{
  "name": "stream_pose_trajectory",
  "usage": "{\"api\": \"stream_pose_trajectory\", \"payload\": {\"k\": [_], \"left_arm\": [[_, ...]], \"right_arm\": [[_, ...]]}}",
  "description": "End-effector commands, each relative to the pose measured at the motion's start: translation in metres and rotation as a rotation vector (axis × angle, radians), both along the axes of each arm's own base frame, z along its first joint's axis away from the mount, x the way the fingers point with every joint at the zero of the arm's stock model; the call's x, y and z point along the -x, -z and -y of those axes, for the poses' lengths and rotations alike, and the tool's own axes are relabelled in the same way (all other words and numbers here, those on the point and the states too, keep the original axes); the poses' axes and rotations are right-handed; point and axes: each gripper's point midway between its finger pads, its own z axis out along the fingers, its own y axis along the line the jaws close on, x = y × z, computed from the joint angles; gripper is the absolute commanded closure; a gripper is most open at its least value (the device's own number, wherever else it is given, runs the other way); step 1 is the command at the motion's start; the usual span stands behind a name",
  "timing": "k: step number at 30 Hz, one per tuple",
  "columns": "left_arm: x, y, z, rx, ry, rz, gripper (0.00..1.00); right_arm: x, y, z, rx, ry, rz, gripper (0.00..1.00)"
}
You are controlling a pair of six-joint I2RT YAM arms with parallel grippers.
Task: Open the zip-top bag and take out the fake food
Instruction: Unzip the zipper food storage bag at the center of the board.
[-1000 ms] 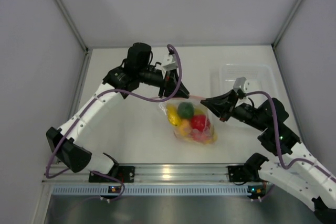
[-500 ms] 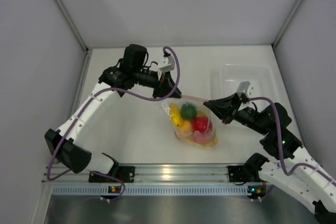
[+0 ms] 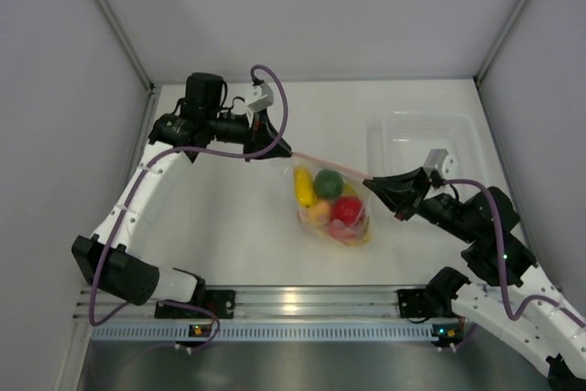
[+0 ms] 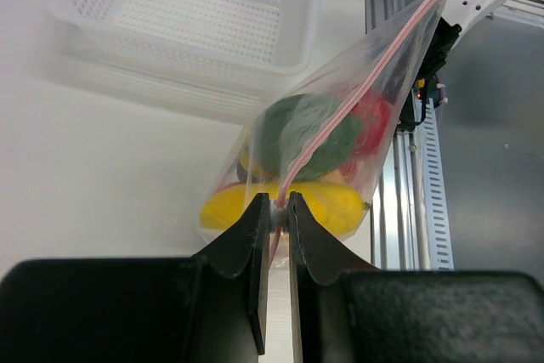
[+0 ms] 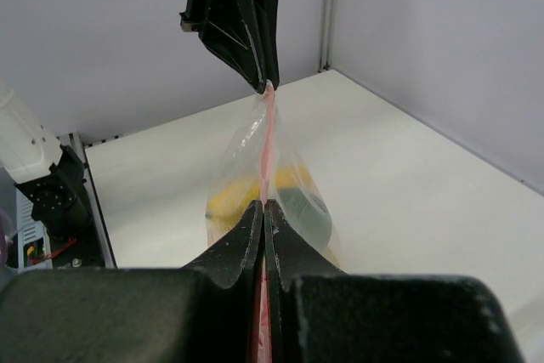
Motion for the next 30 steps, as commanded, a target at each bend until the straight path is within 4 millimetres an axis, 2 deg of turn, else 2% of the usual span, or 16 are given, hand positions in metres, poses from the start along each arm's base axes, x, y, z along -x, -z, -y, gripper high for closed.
{"api": "stream_pose_trajectory", "payload": {"k": [1, 13, 23, 30], "left_arm": [[-0.004, -0.007, -0.012, 0.006, -0.027, 0.069, 1.0], [-0.015, -0.005, -0.024, -0.014, -0.09, 0.079, 1.0], [-0.012, -0.011, -0.029, -0.019, -0.111, 0.112, 1.0], [-0.014, -0.01, -0.032, -0.037, -0.14, 0.13, 1.0]], "right_arm": [[0.017, -0.04, 0.01, -0.06, -0.017, 0.104, 1.0], [0.031, -0.047, 0.025, -0.066, -0.002, 0.123, 1.0], [0.026, -0.042, 0.027, -0.056, 0.025, 0.113, 1.0], [0.027, -0.047, 0.03, -0.07, 0.036, 0.116, 1.0]]}}
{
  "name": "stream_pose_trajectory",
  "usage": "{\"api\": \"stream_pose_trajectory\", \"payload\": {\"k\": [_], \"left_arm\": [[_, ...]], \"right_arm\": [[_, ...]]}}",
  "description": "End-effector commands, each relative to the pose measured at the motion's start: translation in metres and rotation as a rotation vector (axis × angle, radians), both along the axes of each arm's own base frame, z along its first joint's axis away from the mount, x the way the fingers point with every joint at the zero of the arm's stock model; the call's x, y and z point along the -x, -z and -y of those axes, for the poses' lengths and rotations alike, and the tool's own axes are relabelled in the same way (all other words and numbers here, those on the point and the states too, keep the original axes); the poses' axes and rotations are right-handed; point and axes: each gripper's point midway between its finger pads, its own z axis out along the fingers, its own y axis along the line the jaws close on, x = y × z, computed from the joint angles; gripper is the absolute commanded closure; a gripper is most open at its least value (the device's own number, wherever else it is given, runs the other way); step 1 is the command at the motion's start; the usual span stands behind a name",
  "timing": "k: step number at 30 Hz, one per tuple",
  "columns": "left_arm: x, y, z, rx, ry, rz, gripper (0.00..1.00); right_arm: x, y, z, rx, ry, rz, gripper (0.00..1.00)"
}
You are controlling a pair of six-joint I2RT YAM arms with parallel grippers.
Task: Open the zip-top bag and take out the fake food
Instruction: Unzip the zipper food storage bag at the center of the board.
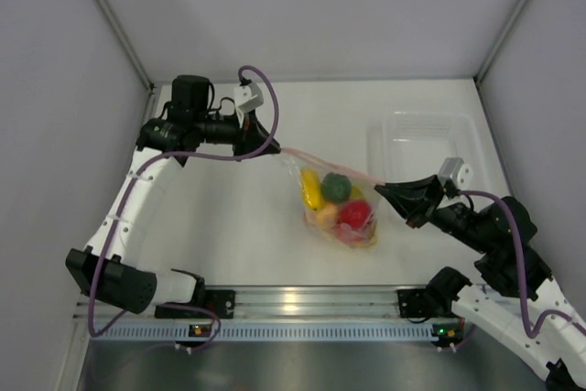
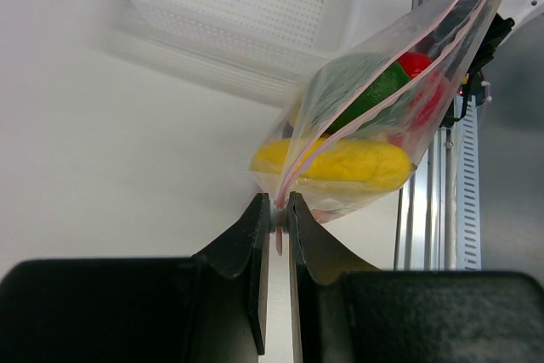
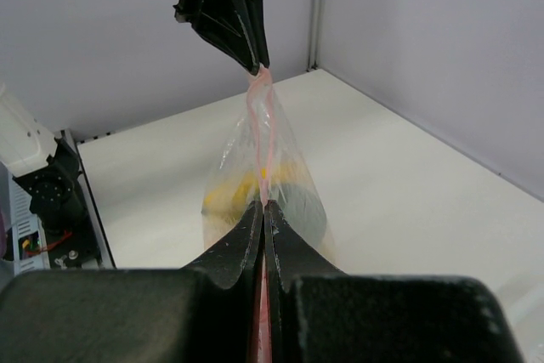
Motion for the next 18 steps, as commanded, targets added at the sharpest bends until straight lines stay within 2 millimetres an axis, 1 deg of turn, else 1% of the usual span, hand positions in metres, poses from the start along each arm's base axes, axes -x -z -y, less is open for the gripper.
{"api": "stream_pose_trajectory", "payload": {"k": [1, 6, 7, 9, 11, 12, 13, 14, 16, 17, 18], "left_arm": [[-0.003, -0.013, -0.007, 0.003, -0.023, 0.092, 1.0], [-0.001, -0.015, -0.005, 0.01, -0.018, 0.076, 1.0], [0.001, -0.018, -0.005, 0.019, -0.008, 0.084, 1.0], [0.009, -0.026, -0.003, 0.044, 0.025, 0.087, 1.0], [0.013, -0.03, -0.002, 0.059, 0.042, 0.089, 1.0], [0.014, -0.032, -0.002, 0.062, 0.044, 0.09, 0.99], [0.016, -0.033, -0.002, 0.064, 0.047, 0.095, 0.97], [0.018, -0.033, -0.002, 0.066, 0.049, 0.096, 0.94], [0.018, -0.034, -0.003, 0.063, 0.045, 0.102, 0.92], [0.017, -0.034, -0.002, 0.063, 0.045, 0.1, 0.87], [0.019, -0.035, -0.002, 0.068, 0.052, 0.1, 0.71]], "right_arm": [[0.013, -0.044, 0.01, -0.082, 0.001, 0.104, 1.0], [0.01, -0.041, 0.001, -0.08, -0.03, 0.088, 1.0], [0.011, -0.04, -0.005, -0.079, -0.06, 0.084, 1.0], [0.012, -0.045, -0.013, -0.103, -0.099, 0.091, 1.0], [0.007, -0.036, -0.023, -0.083, -0.124, 0.064, 1.0], [0.005, -0.043, -0.025, -0.097, -0.125, 0.089, 1.0], [0.0, -0.037, -0.031, -0.081, -0.132, 0.074, 1.0], [-0.001, -0.037, -0.033, -0.078, -0.136, 0.076, 1.0], [-0.004, -0.036, -0.037, -0.078, -0.143, 0.077, 1.0], [-0.004, -0.036, -0.038, -0.078, -0.146, 0.08, 1.0], [-0.005, -0.036, -0.038, -0.076, -0.145, 0.084, 1.0]]}}
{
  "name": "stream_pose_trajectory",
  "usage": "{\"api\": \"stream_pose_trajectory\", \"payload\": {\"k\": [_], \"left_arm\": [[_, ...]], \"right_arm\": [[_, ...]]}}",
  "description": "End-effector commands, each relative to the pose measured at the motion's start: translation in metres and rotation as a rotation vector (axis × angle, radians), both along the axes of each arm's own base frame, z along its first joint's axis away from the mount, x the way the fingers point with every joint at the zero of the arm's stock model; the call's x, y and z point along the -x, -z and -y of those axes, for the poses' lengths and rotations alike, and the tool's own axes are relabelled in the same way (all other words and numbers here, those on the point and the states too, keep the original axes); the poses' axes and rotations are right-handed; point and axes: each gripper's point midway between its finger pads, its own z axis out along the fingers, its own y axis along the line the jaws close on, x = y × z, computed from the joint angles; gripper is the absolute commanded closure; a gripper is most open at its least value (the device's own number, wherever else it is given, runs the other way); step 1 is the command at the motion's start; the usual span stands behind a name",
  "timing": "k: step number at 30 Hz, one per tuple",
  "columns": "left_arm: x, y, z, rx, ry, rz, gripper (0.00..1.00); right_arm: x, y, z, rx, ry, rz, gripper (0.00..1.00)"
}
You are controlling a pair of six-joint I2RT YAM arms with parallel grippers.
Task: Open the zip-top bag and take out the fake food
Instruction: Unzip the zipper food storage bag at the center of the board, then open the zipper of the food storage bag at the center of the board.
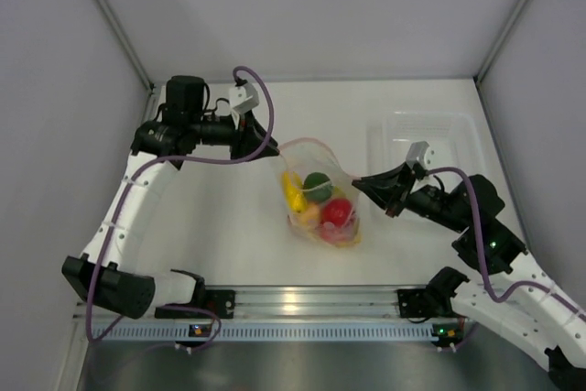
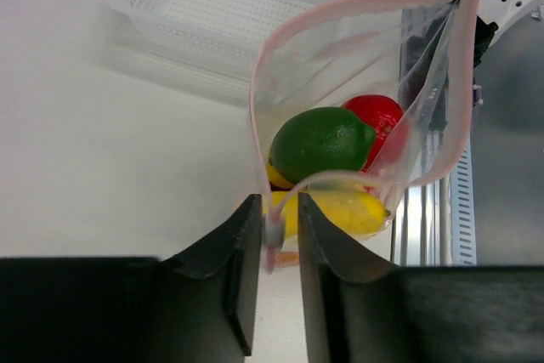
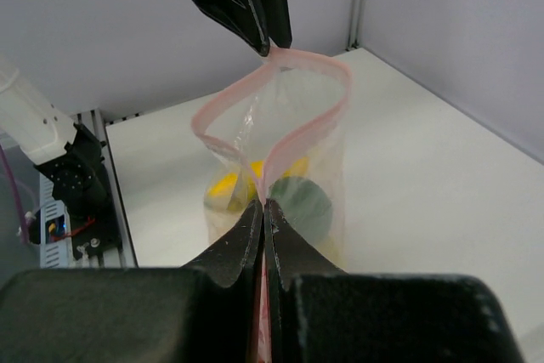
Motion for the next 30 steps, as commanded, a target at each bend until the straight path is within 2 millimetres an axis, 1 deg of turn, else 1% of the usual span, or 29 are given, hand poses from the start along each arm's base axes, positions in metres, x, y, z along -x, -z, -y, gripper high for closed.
{"api": "stream_pose_trajectory", "payload": {"k": [1, 2, 3, 5, 7, 8, 11, 12, 14, 15, 18, 21, 26, 28, 30], "left_arm": [[0.011, -0.026, 0.001, 0.053, 0.046, 0.075, 0.66], [0.012, -0.029, 0.001, 0.057, 0.047, 0.074, 0.62], [0.012, -0.03, 0.001, 0.058, 0.048, 0.073, 0.44], [0.01, -0.031, 0.001, 0.055, 0.039, 0.073, 0.4], [0.009, -0.031, 0.001, 0.053, 0.033, 0.074, 0.29], [0.009, -0.035, 0.001, 0.057, 0.036, 0.076, 0.28], [0.008, -0.033, 0.011, 0.041, 0.039, 0.064, 0.28], [0.011, -0.032, 0.02, 0.034, 0.059, 0.065, 0.28], [0.009, -0.027, 0.029, 0.002, 0.044, 0.072, 0.28], [0.014, -0.025, 0.038, -0.009, 0.065, 0.072, 0.29], [0.018, -0.025, 0.048, -0.016, 0.086, 0.078, 0.33], [0.01, -0.032, 0.049, -0.019, 0.065, 0.1, 0.34], [0.006, -0.04, 0.051, -0.012, 0.061, 0.118, 0.36], [0.004, -0.037, 0.052, -0.016, 0.063, 0.111, 0.36], [0.005, -0.034, 0.054, -0.013, 0.079, 0.102, 0.4]], "right_arm": [[0.011, -0.045, -0.004, -0.104, -0.053, 0.13, 1.0], [0.011, -0.045, -0.004, -0.105, -0.054, 0.131, 1.0], [0.011, -0.045, -0.004, -0.104, -0.054, 0.134, 1.0], [0.011, -0.045, -0.004, -0.104, -0.053, 0.139, 1.0], [0.011, -0.045, -0.003, -0.103, -0.051, 0.142, 1.0], [0.011, -0.044, -0.004, -0.102, -0.054, 0.141, 1.0], [0.012, -0.043, -0.006, -0.094, -0.067, 0.149, 1.0], [0.012, -0.041, -0.007, -0.088, -0.074, 0.149, 1.0], [0.012, -0.04, -0.009, -0.086, -0.082, 0.149, 1.0], [0.012, -0.04, -0.009, -0.09, -0.084, 0.15, 1.0], [0.016, -0.039, -0.011, -0.094, -0.112, 0.162, 1.0], [0.019, -0.037, -0.013, -0.09, -0.13, 0.168, 1.0], [0.022, -0.031, -0.013, -0.076, -0.144, 0.174, 1.0], [0.025, -0.03, -0.013, -0.074, -0.157, 0.18, 1.0], [0.026, -0.03, -0.013, -0.073, -0.159, 0.187, 1.0]]}}
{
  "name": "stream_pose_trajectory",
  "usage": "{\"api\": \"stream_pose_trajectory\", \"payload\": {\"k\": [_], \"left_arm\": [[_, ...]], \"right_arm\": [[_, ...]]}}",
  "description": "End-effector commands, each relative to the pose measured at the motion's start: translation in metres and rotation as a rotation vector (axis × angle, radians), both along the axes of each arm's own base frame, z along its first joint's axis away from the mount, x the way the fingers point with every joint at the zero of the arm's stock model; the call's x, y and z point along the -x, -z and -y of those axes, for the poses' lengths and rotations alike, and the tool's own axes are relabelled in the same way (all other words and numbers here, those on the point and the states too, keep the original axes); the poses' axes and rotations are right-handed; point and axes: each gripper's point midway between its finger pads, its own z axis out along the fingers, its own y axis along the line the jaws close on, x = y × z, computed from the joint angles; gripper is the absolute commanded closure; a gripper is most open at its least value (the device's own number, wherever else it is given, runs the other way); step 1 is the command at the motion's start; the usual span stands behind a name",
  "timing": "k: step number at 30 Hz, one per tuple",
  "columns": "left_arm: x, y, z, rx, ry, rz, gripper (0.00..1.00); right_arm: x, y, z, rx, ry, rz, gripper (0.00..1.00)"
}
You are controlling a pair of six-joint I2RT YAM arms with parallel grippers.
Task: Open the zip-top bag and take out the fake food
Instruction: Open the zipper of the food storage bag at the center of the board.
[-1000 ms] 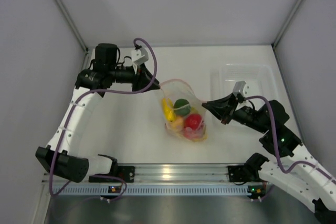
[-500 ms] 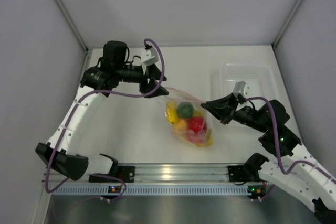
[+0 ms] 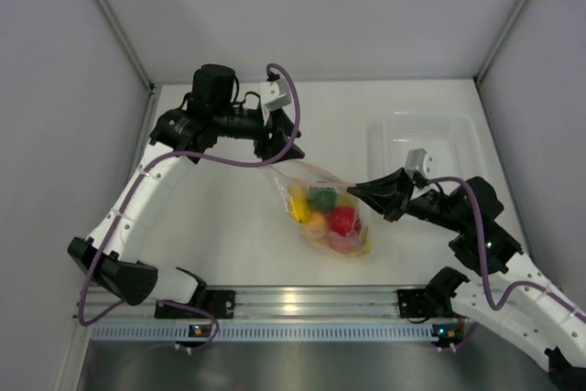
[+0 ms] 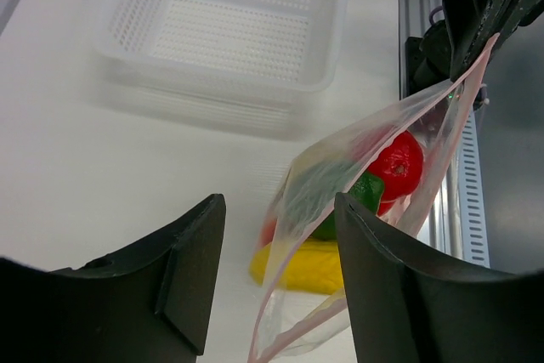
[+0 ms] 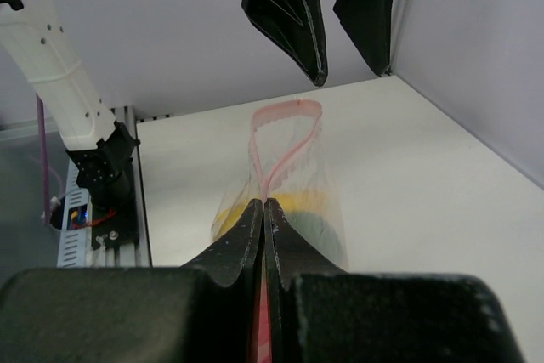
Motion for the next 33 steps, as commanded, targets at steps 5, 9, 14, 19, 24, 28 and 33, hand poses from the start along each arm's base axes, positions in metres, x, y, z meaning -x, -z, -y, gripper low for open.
{"api": "stream_pose_trajectory", "payload": {"k": [5, 9, 14, 19, 24, 28, 33], "left_arm": [[0.012, 0.0, 0.004, 0.035, 0.076, -0.004, 0.4], [0.017, 0.009, 0.003, 0.031, 0.091, -0.036, 0.42], [0.018, 0.015, 0.005, 0.031, 0.105, -0.06, 0.47], [0.018, 0.022, 0.011, 0.017, 0.113, -0.078, 0.47], [0.023, 0.032, 0.018, -0.011, 0.12, -0.089, 0.48], [0.026, 0.032, 0.018, -0.006, 0.13, -0.091, 0.49], [0.026, 0.034, 0.02, -0.006, 0.141, -0.096, 0.65]], "right_arm": [[0.011, -0.029, 0.002, -0.069, -0.026, 0.13, 1.0], [0.011, -0.03, 0.002, -0.072, -0.033, 0.131, 1.0], [0.012, -0.031, 0.002, -0.079, -0.035, 0.134, 1.0], [0.014, -0.033, 0.001, -0.084, -0.046, 0.14, 1.0], [0.016, -0.033, 0.0, -0.08, -0.06, 0.14, 1.0], [0.016, -0.031, -0.001, -0.079, -0.065, 0.137, 1.0], [0.019, -0.032, 0.0, -0.085, -0.077, 0.148, 1.0]]}}
